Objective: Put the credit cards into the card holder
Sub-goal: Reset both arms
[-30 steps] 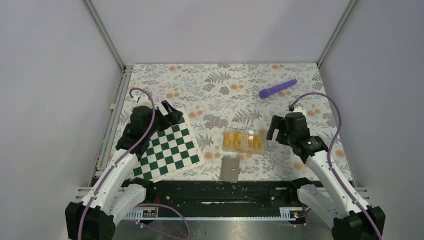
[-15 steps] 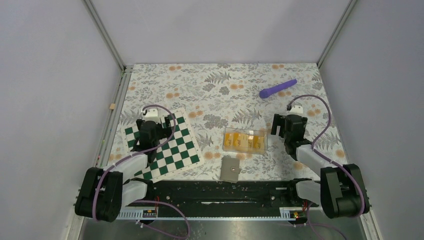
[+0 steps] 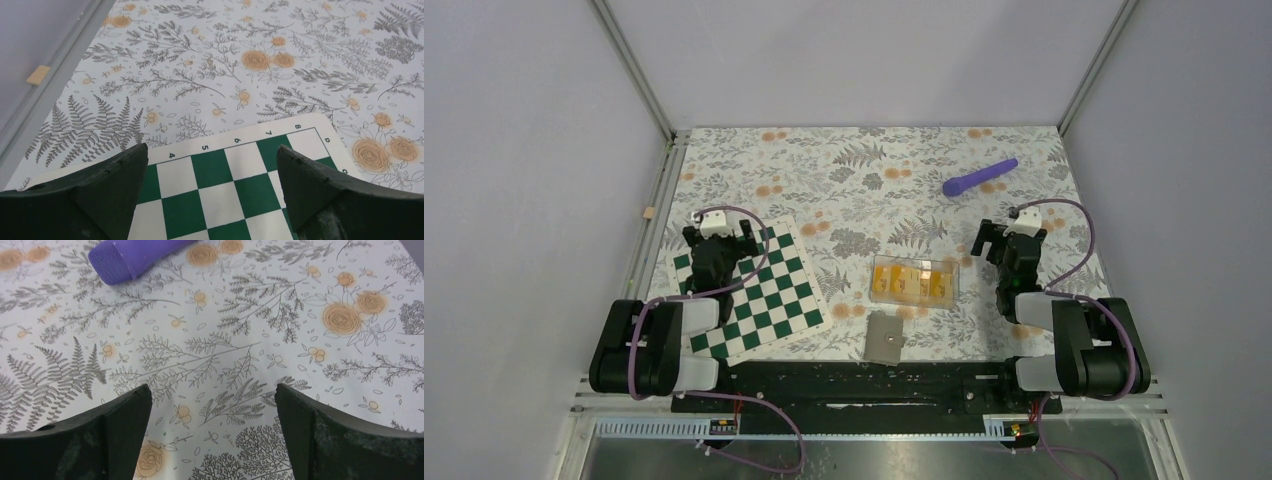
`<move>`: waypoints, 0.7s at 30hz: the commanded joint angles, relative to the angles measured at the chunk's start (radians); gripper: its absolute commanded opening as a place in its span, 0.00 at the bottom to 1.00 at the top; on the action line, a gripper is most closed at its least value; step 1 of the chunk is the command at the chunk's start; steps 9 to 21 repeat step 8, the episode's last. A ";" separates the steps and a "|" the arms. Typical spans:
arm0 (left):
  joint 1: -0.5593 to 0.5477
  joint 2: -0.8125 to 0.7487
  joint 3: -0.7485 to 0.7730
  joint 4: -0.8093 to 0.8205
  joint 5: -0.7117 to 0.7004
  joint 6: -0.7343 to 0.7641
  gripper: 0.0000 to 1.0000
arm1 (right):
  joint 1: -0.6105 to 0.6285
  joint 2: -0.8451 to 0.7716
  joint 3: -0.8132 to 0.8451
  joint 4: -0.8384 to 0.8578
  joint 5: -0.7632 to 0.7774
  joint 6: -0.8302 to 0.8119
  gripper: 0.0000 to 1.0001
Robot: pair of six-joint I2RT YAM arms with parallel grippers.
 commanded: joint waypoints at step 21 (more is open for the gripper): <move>-0.009 0.000 0.013 0.112 0.037 0.020 0.99 | -0.002 -0.006 0.000 0.133 0.012 0.006 0.99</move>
